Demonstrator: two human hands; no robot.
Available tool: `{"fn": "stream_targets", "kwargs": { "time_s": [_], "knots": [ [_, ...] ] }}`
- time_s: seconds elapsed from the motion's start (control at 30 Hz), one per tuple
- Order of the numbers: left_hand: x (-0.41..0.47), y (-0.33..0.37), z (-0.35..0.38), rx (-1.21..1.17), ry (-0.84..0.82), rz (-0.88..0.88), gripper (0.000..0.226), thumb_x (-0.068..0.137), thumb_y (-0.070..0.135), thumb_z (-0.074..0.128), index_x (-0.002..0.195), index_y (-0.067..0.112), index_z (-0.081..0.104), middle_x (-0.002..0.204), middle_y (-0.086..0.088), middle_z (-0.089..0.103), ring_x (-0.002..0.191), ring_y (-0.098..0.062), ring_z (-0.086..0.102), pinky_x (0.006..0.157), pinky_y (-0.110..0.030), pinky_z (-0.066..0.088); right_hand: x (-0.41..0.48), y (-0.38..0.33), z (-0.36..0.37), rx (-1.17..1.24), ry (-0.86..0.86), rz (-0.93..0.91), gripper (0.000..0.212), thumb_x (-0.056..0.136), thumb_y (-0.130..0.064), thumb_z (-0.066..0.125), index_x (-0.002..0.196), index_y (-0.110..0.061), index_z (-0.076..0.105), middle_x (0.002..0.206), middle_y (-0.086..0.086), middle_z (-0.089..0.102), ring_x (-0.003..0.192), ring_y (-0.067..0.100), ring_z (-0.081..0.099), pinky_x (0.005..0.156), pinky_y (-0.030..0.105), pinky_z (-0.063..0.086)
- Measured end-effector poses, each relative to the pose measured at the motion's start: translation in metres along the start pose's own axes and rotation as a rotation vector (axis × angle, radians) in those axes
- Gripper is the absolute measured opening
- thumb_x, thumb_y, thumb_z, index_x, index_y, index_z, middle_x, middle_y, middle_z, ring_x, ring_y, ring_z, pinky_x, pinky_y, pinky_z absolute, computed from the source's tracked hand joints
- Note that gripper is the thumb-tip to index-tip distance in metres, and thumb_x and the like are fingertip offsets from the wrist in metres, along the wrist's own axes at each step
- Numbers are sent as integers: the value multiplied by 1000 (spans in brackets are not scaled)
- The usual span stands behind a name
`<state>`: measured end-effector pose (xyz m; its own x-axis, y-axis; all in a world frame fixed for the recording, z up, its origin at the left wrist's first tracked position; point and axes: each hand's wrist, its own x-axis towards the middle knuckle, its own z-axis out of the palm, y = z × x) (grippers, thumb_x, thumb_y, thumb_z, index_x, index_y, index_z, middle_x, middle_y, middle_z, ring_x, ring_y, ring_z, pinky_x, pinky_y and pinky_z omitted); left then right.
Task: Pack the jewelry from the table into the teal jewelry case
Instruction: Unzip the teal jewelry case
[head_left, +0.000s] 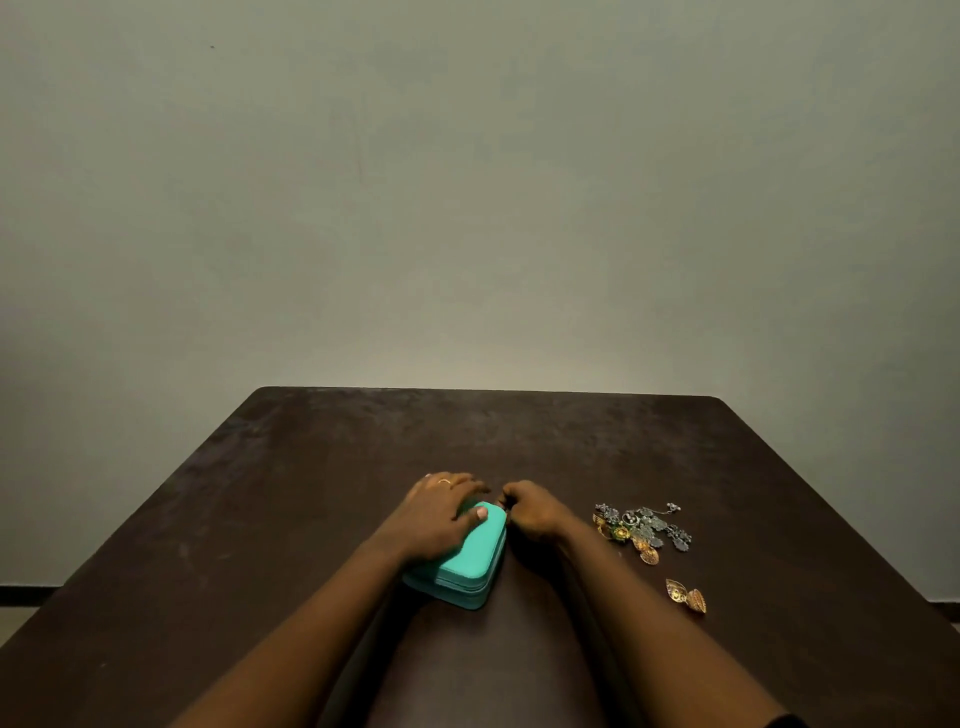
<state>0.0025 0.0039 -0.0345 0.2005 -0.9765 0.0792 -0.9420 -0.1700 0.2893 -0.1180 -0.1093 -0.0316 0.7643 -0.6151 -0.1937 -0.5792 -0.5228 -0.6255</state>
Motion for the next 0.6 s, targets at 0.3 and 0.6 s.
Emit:
{"fn": "stream_targets", "kwargs": {
  "time_s": [0.3,0.6],
  "knots": [
    [-19,-6,0,71,-85,100,49,100,40,30,147,36,18,155,2,25,143,-18,16,114,-29,12,-11,1,6,33,237,-99,15,89,-7,54,79,-18,52,97,11,66,85,13,51,68,21,31],
    [-17,5,3,-37,40,-1,43,101,30,31,144,30,33,149,2,35,138,-16,25,110,-27,20,-20,5,17,75,365,-26,20,87,3,43,74,-11,48,80,5,54,77,18,47,66,26,31]
  ]
}}
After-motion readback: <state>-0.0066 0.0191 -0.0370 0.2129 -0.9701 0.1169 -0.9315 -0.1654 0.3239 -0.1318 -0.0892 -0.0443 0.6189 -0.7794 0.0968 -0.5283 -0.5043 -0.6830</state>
